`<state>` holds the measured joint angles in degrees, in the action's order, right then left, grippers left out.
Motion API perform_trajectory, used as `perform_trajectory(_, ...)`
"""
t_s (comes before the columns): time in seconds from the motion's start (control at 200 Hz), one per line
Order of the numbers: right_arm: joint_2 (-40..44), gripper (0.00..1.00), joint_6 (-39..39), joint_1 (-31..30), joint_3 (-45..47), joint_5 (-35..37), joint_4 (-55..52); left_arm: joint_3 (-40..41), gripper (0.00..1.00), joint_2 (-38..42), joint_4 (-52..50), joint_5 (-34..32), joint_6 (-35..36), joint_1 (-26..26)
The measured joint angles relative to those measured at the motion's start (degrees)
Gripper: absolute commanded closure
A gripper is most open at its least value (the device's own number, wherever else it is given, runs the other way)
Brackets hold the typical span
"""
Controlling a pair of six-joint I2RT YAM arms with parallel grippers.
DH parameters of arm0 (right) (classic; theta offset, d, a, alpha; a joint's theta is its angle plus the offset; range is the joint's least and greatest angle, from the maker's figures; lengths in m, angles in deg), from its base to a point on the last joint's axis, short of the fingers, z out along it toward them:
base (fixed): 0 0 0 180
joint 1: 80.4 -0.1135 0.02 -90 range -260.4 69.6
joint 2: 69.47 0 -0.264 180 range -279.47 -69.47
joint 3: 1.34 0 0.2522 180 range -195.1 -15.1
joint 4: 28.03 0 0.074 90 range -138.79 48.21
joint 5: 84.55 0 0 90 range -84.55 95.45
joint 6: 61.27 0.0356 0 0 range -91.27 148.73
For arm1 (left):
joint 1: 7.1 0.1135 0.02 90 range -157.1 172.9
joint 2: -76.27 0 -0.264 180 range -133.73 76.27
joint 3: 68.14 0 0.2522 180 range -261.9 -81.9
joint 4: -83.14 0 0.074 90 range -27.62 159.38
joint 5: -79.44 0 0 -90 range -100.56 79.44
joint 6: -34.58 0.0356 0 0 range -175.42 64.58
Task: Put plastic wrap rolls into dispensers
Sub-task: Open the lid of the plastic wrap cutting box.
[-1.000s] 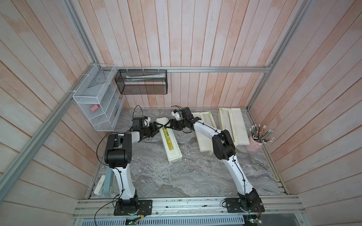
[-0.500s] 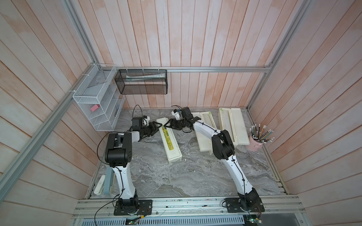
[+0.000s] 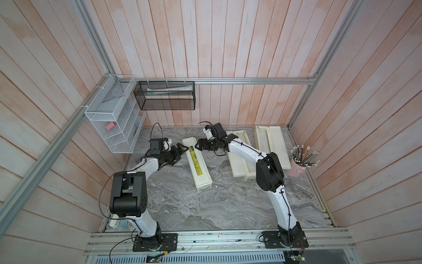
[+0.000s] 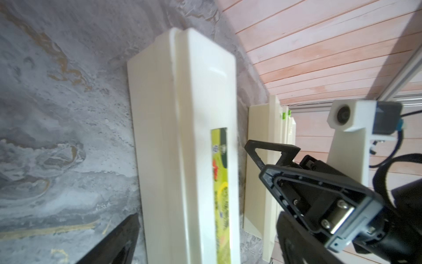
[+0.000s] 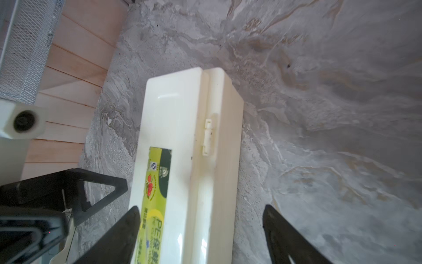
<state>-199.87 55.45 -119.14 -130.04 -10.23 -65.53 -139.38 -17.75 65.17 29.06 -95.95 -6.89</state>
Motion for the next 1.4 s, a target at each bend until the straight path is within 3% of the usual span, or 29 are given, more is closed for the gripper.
perform_trajectory(0.305, 4.94, 0.15, -3.65, -8.59, 2.08, 14.36, -5.79, 6.25, 0.0, 9.33, -6.08, -2.58, 0.46, 0.0)
perform_trajectory(0.495, 4.31, 0.13, -3.85, -13.14, 2.73, 18.88, -8.44, 9.31, 0.0, 13.57, -10.45, -4.28, 1.84, 0.33)
perform_trajectory(0.71, 2.95, 0.13, -3.87, -13.99, 2.73, 23.26, -10.43, 11.93, 0.0, 15.85, -12.24, -4.68, 2.93, 0.94)
perform_trajectory(1.21, 2.67, 0.12, -4.22, -15.34, 5.66, 24.7, -7.23, 14.69, 0.0, 16.15, -12.5, -4.72, 3.06, 1.03)
perform_trajectory(1.4, 2.69, 0.17, -4.26, -15.76, 6.16, 24.68, -6.54, 14.69, 0.0, 16.15, -12.46, -4.72, 3.06, 1.03)
